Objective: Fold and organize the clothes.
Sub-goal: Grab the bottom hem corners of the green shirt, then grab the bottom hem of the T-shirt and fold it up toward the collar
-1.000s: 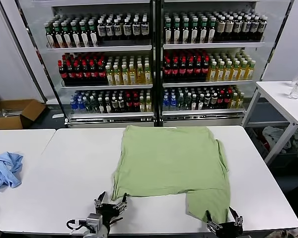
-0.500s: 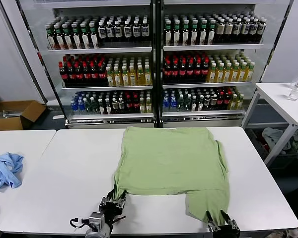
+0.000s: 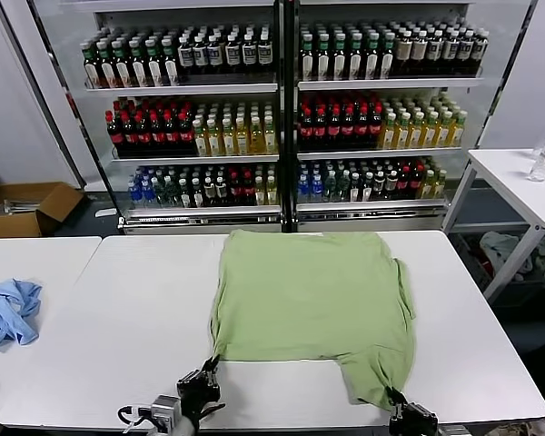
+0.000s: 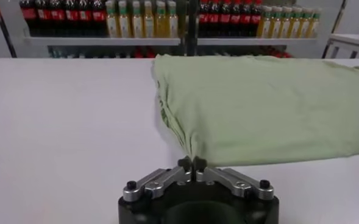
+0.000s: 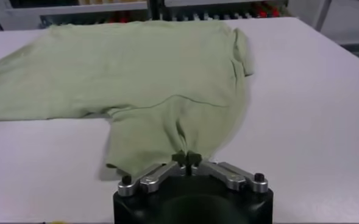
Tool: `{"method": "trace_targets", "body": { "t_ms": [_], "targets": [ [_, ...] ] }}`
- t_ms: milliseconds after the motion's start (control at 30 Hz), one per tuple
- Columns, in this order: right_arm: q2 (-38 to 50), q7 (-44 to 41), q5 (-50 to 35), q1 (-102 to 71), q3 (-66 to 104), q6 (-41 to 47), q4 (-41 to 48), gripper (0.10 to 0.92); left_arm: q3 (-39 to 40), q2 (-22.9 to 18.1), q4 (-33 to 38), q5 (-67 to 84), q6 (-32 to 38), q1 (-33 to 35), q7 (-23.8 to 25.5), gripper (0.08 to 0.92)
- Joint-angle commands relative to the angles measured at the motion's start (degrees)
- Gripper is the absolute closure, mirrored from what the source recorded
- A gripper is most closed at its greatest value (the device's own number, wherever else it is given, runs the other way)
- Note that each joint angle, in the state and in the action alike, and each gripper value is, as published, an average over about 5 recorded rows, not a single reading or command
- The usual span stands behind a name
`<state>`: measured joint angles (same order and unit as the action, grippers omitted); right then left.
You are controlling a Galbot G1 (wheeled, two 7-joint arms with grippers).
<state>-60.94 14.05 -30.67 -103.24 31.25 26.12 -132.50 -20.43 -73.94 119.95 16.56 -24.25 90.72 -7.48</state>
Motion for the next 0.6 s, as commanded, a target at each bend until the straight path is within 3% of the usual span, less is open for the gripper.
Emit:
{"method": "trace_targets", "body": {
  "t_ms": [33,300,600],
  "targets": [
    [2.53,-0.97,-0.75,1.76,4.45,-3.58,-6.06,0.919,-3.22,2.09,9.56,4.18,3.29,1.71,0.23,0.898],
    [6.76,-1.17,-2.3,12.1,4.24,-4.43,1.15,0.919,-2.58,5.38,7.14,7.06,3.4,-2.31,0.96,0.901],
    [8.46,-1.69,-2.24,30.83,-4.72,-4.06,15.56,0.919,1.71,8.81,-3.37,8.15,3.92,-14.64,0.4,0.906]
  ]
}}
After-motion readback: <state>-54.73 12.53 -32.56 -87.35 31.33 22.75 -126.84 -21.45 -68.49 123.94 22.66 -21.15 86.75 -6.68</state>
